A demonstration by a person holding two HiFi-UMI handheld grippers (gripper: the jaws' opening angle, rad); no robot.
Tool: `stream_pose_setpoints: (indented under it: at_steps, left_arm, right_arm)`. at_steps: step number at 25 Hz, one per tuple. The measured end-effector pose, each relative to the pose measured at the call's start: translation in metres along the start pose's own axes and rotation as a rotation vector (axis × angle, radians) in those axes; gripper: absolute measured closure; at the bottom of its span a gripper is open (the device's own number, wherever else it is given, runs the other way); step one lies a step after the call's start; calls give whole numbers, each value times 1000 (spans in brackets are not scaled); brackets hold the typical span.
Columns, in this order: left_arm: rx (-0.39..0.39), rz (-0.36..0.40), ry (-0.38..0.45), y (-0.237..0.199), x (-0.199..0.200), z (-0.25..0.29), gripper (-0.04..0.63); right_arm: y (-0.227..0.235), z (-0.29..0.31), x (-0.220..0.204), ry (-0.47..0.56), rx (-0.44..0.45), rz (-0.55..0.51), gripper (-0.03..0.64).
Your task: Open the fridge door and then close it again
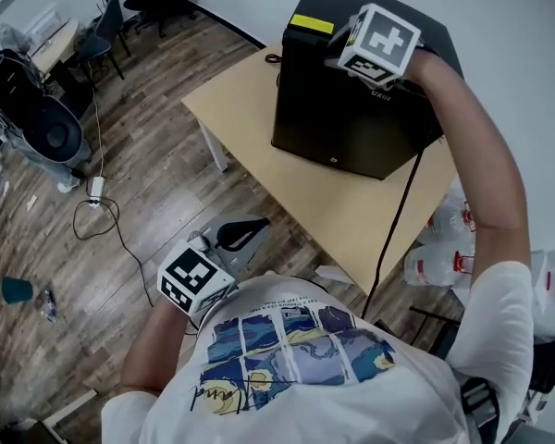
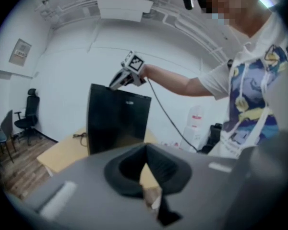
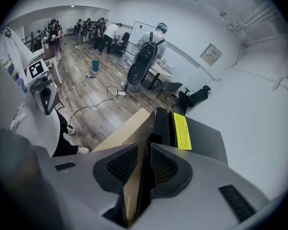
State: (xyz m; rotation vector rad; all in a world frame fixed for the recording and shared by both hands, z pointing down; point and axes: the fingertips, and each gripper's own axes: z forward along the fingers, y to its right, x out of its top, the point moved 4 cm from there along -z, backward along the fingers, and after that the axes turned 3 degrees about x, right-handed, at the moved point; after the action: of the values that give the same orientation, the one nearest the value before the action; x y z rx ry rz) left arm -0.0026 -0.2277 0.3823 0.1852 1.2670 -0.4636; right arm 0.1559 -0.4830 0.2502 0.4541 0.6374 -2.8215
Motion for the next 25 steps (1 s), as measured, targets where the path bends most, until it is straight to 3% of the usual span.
stream_pose_setpoints:
  at_steps: [6, 16, 25]
  left_arm:
    - [-122, 79, -16, 22, 23, 13, 586]
    - [-208, 12, 48, 31, 49, -2, 585]
    - [-217, -16, 58, 38, 40, -30, 586]
  right_arm:
    - [1, 19, 0, -82, 11, 4, 550]
    - [5, 24, 1, -132, 29, 82, 578]
    - [6, 22, -2, -105, 3, 121, 583]
